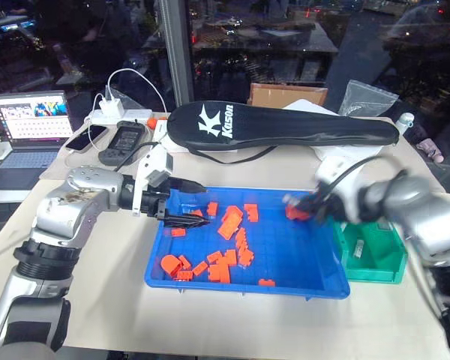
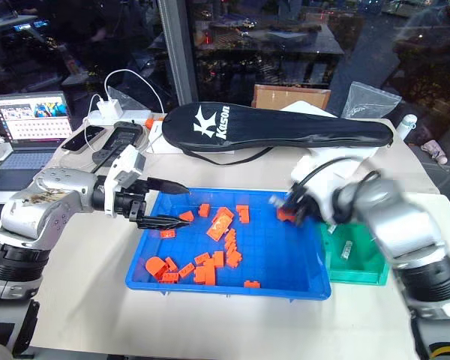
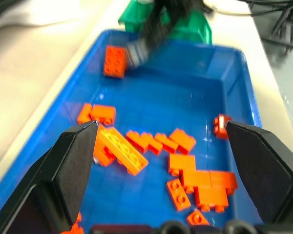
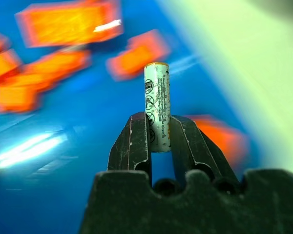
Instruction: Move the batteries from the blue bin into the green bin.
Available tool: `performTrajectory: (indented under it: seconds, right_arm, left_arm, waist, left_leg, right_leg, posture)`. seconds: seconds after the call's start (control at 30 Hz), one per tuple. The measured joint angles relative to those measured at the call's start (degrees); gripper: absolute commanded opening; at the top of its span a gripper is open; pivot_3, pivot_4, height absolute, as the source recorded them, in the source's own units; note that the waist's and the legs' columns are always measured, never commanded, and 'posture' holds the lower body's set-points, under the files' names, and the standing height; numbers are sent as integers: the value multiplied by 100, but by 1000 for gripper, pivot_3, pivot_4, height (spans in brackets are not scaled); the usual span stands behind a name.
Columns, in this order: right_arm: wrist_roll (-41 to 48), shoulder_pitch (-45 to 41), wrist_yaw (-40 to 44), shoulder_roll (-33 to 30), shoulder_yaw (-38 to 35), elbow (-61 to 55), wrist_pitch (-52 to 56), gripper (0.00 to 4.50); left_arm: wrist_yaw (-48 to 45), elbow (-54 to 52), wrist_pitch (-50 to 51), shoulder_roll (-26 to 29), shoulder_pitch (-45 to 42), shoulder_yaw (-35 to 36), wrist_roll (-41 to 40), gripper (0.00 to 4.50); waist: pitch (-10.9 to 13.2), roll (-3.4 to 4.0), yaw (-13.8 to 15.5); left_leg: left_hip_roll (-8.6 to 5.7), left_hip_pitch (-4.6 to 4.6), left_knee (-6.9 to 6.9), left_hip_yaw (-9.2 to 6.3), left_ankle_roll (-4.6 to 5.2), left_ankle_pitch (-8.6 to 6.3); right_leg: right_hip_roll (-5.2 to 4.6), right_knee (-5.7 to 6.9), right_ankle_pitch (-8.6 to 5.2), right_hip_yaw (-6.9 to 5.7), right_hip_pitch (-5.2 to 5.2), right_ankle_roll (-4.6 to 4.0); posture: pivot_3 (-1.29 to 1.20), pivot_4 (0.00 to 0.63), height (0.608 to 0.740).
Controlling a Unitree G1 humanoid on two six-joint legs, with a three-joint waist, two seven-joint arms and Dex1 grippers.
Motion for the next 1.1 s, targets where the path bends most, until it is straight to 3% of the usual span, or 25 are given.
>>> performTrajectory:
  seconds: [0.23,0.3,0.57,0.7,0.87,1.0,1.1]
  right_arm:
    - [-43,985,-363,434,-125,-73,-205,264]
    - [-77,987,-458,478,-124,-90,-243,1266]
    - [-179,641,-570,391,75,-86,-328,3859]
    - [-139,-363,-548,601,425,-244,-335,3859]
    - [124,-1386,-570,2069,1427,-669,-276,3859]
    - [23,-1578,-762,3242,2383,-354,-340,3859]
    - [-98,-1577,-867,3658,2751,-164,-468,3859]
  left_arm:
    - [-42,289,-34,-91,-136,-154,164,4500]
    - [-74,360,-75,-35,-138,-226,276,4500]
    - [-149,502,-396,307,-90,-392,753,4500]
    - [-120,511,-454,514,84,-367,922,4500]
    - [-104,432,-479,716,281,-324,990,4500]
    - [-52,288,-457,916,532,-284,1024,4500]
    - [-10,182,-420,982,584,-216,1020,4500]
  waist:
    - [-2,9,-119]
    - [-2,9,-115]
    - [-1,10,-93]
    - [-1,11,-151]
    - [1,7,-228]
    - [1,5,-191]
    - [2,4,-72]
  left_leg:
    - [-1,5,6,1,0,1]
    - [-1,5,6,0,0,1]
    - [-1,2,5,1,0,0]
    - [6,9,-2,1,0,0]
    - [16,6,-6,-3,0,0]
    - [14,-9,-6,-6,0,1]
    - [12,-13,1,-5,0,1]
  right_leg:
    - [2,11,0,6,1,1]
    - [2,11,0,5,2,1]
    - [1,7,0,5,1,1]
    - [6,9,0,5,-1,0]
    - [17,13,-1,3,-3,-3]
    - [16,18,0,0,-14,-5]
    - [14,19,1,-2,-16,-6]
  posture:
    - [0,150,740]
    - [0,150,740]
    - [0,150,740]
    - [0,150,740]
    - [0,150,740]
    - [0,150,740]
    - [0,150,740]
